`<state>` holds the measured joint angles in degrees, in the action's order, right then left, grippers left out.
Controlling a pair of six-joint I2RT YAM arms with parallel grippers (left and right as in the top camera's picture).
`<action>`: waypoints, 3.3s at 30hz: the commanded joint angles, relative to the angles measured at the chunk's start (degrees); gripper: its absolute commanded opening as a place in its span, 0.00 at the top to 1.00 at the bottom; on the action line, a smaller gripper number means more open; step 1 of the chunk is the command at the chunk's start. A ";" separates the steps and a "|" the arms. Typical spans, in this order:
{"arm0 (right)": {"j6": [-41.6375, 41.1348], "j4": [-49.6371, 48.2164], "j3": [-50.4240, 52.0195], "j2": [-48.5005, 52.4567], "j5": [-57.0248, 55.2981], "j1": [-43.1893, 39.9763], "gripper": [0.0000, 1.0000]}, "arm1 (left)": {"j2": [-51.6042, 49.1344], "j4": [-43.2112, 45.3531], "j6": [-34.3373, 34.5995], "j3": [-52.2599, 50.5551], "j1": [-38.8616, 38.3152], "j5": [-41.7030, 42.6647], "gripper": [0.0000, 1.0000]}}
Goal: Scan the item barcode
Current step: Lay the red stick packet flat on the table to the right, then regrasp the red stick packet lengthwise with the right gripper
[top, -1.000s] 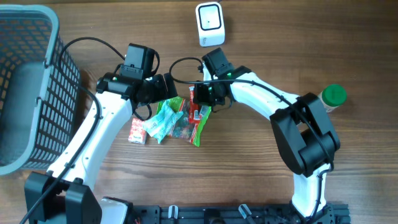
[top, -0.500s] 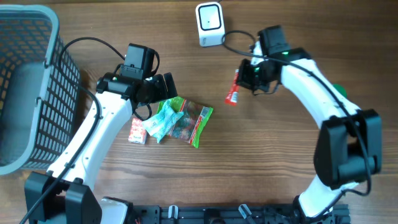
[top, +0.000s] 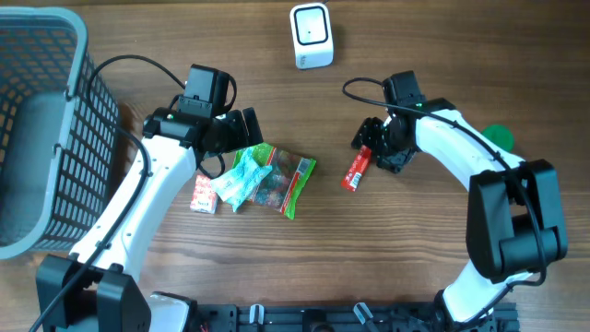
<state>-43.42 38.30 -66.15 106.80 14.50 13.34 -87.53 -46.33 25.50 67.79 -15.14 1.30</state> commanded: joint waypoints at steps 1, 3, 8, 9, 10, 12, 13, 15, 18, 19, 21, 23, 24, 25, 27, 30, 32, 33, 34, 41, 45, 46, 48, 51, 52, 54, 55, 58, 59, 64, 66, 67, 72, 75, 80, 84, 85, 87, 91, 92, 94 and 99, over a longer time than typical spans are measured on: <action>3.17 0.31 -3.50 -2.03 -1.22 -0.24 0.30 | 0.20 0.00 -1.09 0.70 0.15 -0.76 0.00; 3.10 -0.04 -4.52 -3.41 -2.36 -0.24 0.33 | 0.20 0.00 -1.09 0.70 0.15 -0.76 0.00; 2.93 2.99 -4.33 -4.04 -3.34 -0.22 0.95 | 0.20 0.00 -1.09 0.70 0.15 -0.74 0.00; 2.89 4.07 -3.93 -4.04 -3.32 -0.22 0.96 | 0.20 0.00 -1.09 0.70 0.15 -0.76 0.00; 2.89 5.07 -3.39 -4.04 -3.34 -0.15 0.96 | 0.20 0.00 -1.09 0.70 0.15 -0.76 0.00; 2.71 5.79 -1.60 -4.04 -3.32 0.44 0.96 | 0.20 0.00 -1.09 0.70 0.15 -0.74 0.00; 2.69 5.79 -0.37 -4.04 -3.34 0.94 0.96 | 0.20 0.00 -1.09 0.70 0.15 -0.76 0.00; 1.03 5.64 1.62 -4.04 -3.39 1.68 0.96 | 0.20 0.00 -1.09 0.70 0.15 -0.76 0.00; -6.49 4.57 5.22 -4.04 -3.37 2.80 0.96 | 0.20 0.00 -1.09 0.70 0.15 -0.74 0.00; -8.35 3.93 6.21 -4.04 -3.37 3.17 0.96 | 0.20 0.00 -1.09 0.70 0.15 -0.74 0.00; -11.23 1.97 8.31 -4.04 -3.37 4.42 0.96 | 0.20 0.00 -1.09 0.70 0.15 -0.76 0.00; -14.08 -1.07 10.29 -4.04 -3.32 6.10 0.96 | 0.20 0.00 -1.09 0.70 0.15 -0.76 0.00; -15.37 -3.08 11.13 -4.04 -2.86 7.10 0.96 | 0.20 0.00 -1.09 0.70 0.15 -0.76 0.00; -16.33 -5.60 11.89 -4.04 -2.34 8.41 0.96 | 0.20 0.00 -1.09 0.70 0.15 -0.76 0.00; -18.34 -8.81 12.15 -4.04 -1.68 10.45 0.96 | 0.20 0.00 -1.09 0.70 0.15 -0.76 0.00; -18.67 -15.08 12.15 -4.04 -0.74 14.08 0.94 | 0.20 0.00 -1.09 0.70 0.15 -0.74 0.00; -17.90 -18.32 12.15 -4.04 -1.49 15.65 0.89 | 0.20 0.00 -1.09 0.70 0.15 -0.76 0.00; -16.46 -19.69 12.15 -4.04 -2.12 16.24 0.89 | 0.20 0.00 -1.09 0.70 0.15 -0.76 0.00; -14.64 -20.26 12.15 -4.07 -2.32 16.33 0.90 | 0.20 0.00 -1.09 0.70 0.15 -0.76 0.00; 3.02 -20.81 8.74 -10.64 0.85 8.52 0.95 | 0.20 0.00 -1.09 0.70 0.15 -0.76 0.00; 3.02 -22.36 8.74 -11.69 -3.06 2.62 0.95 | 0.20 0.00 -1.09 0.70 0.15 -0.76 0.00; 2.97 -22.67 8.79 -11.32 -3.76 1.92 0.95 | 0.20 0.00 -1.09 0.70 0.15 -0.76 0.00; 3.02 -24.28 8.83 -9.46 -5.84 0.87 0.96 | 0.20 0.00 -1.09 0.70 0.15 -0.76 0.00; 3.02 -26.97 8.85 -5.53 -7.52 0.90 0.96 | 0.20 0.00 -1.09 0.70 0.15 -0.74 0.00; 2.97 -27.41 8.85 -4.35 -7.50 0.90 0.95 | 0.20 0.00 -1.09 0.70 0.15 -0.76 0.00; 2.97 -28.04 8.85 -2.16 -7.50 0.90 0.95 | 0.20 0.00 -1.09 0.70 0.15 -0.76 0.00; 2.97 -28.26 8.85 -1.33 -7.52 0.87 0.95 | 0.20 0.00 -1.09 0.70 0.15 -0.76 0.00; 3.72 -27.93 8.85 0.72 -9.94 0.83 0.96 | 0.20 0.00 -1.09 0.70 0.15 -0.76 0.00; 5.38 -27.12 8.83 0.74 -11.06 0.83 0.96 | 0.20 0.00 -1.09 0.70 0.15 -0.76 0.00; 10.69 -15.30 8.83 -3.67 -12.90 -0.48 0.96 | 0.20 0.00 -1.09 0.70 0.15 -0.76 0.00; 11.45 -10.58 8.83 -5.40 -13.49 -0.96 0.96 | 0.20 0.00 -1.09 0.70 0.15 -0.74 0.00; 12.41 -8.50 8.83 -5.99 -13.49 -1.11 0.96 | 0.20 0.00 -1.09 0.70 0.15 -0.76 0.00; 13.51 0.59 8.85 -6.51 -13.18 -1.09 0.96 | 0.20 0.00 -1.09 0.70 0.15 -0.76 0.00; 20.57 3.69 8.83 -6.54 -7.19 -1.09 0.96 | 0.20 0.00 -1.09 0.70 0.15 -0.76 0.00; 36.72 10.27 4.44 -7.32 -4.37 -1.51 0.92 | 0.20 0.00 -1.09 0.70 0.15 -0.76 0.00; 43.63 15.47 0.02 -7.63 -4.37 -1.55 0.72 | 0.20 0.00 -1.09 0.70 0.15 -0.76 0.00; 43.39 15.04 -0.17 -7.63 -4.33 -1.55 0.67 | 0.20 0.00 -1.09 0.70 0.15 -0.76 0.00; 44.35 14.23 0.04 -7.50 -5.07 -1.55 0.70 | 0.20 0.00 -1.09 0.70 0.15 -0.76 0.00; 50.84 13.20 2.64 -7.39 -5.03 -1.53 0.77 | 0.20 0.00 -1.09 0.70 0.15 -0.76 0.00; 52.39 13.16 3.34 -7.39 -5.03 -1.53 0.77 | 0.20 0.00 -1.09 0.70 0.15 -0.76 0.00; 54.25 13.16 4.52 -7.39 -5.03 -1.55 0.77 | 0.20 0.00 -1.09 0.70 0.15 -0.76 0.00; 56.89 12.46 6.97 -7.39 -4.98 -1.53 0.60 | 0.20 0.00 -1.09 0.70 0.15 -0.76 0.00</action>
<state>9.85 51.40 -60.95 100.22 8.97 12.16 -87.53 -46.33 25.50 67.79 -15.14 1.30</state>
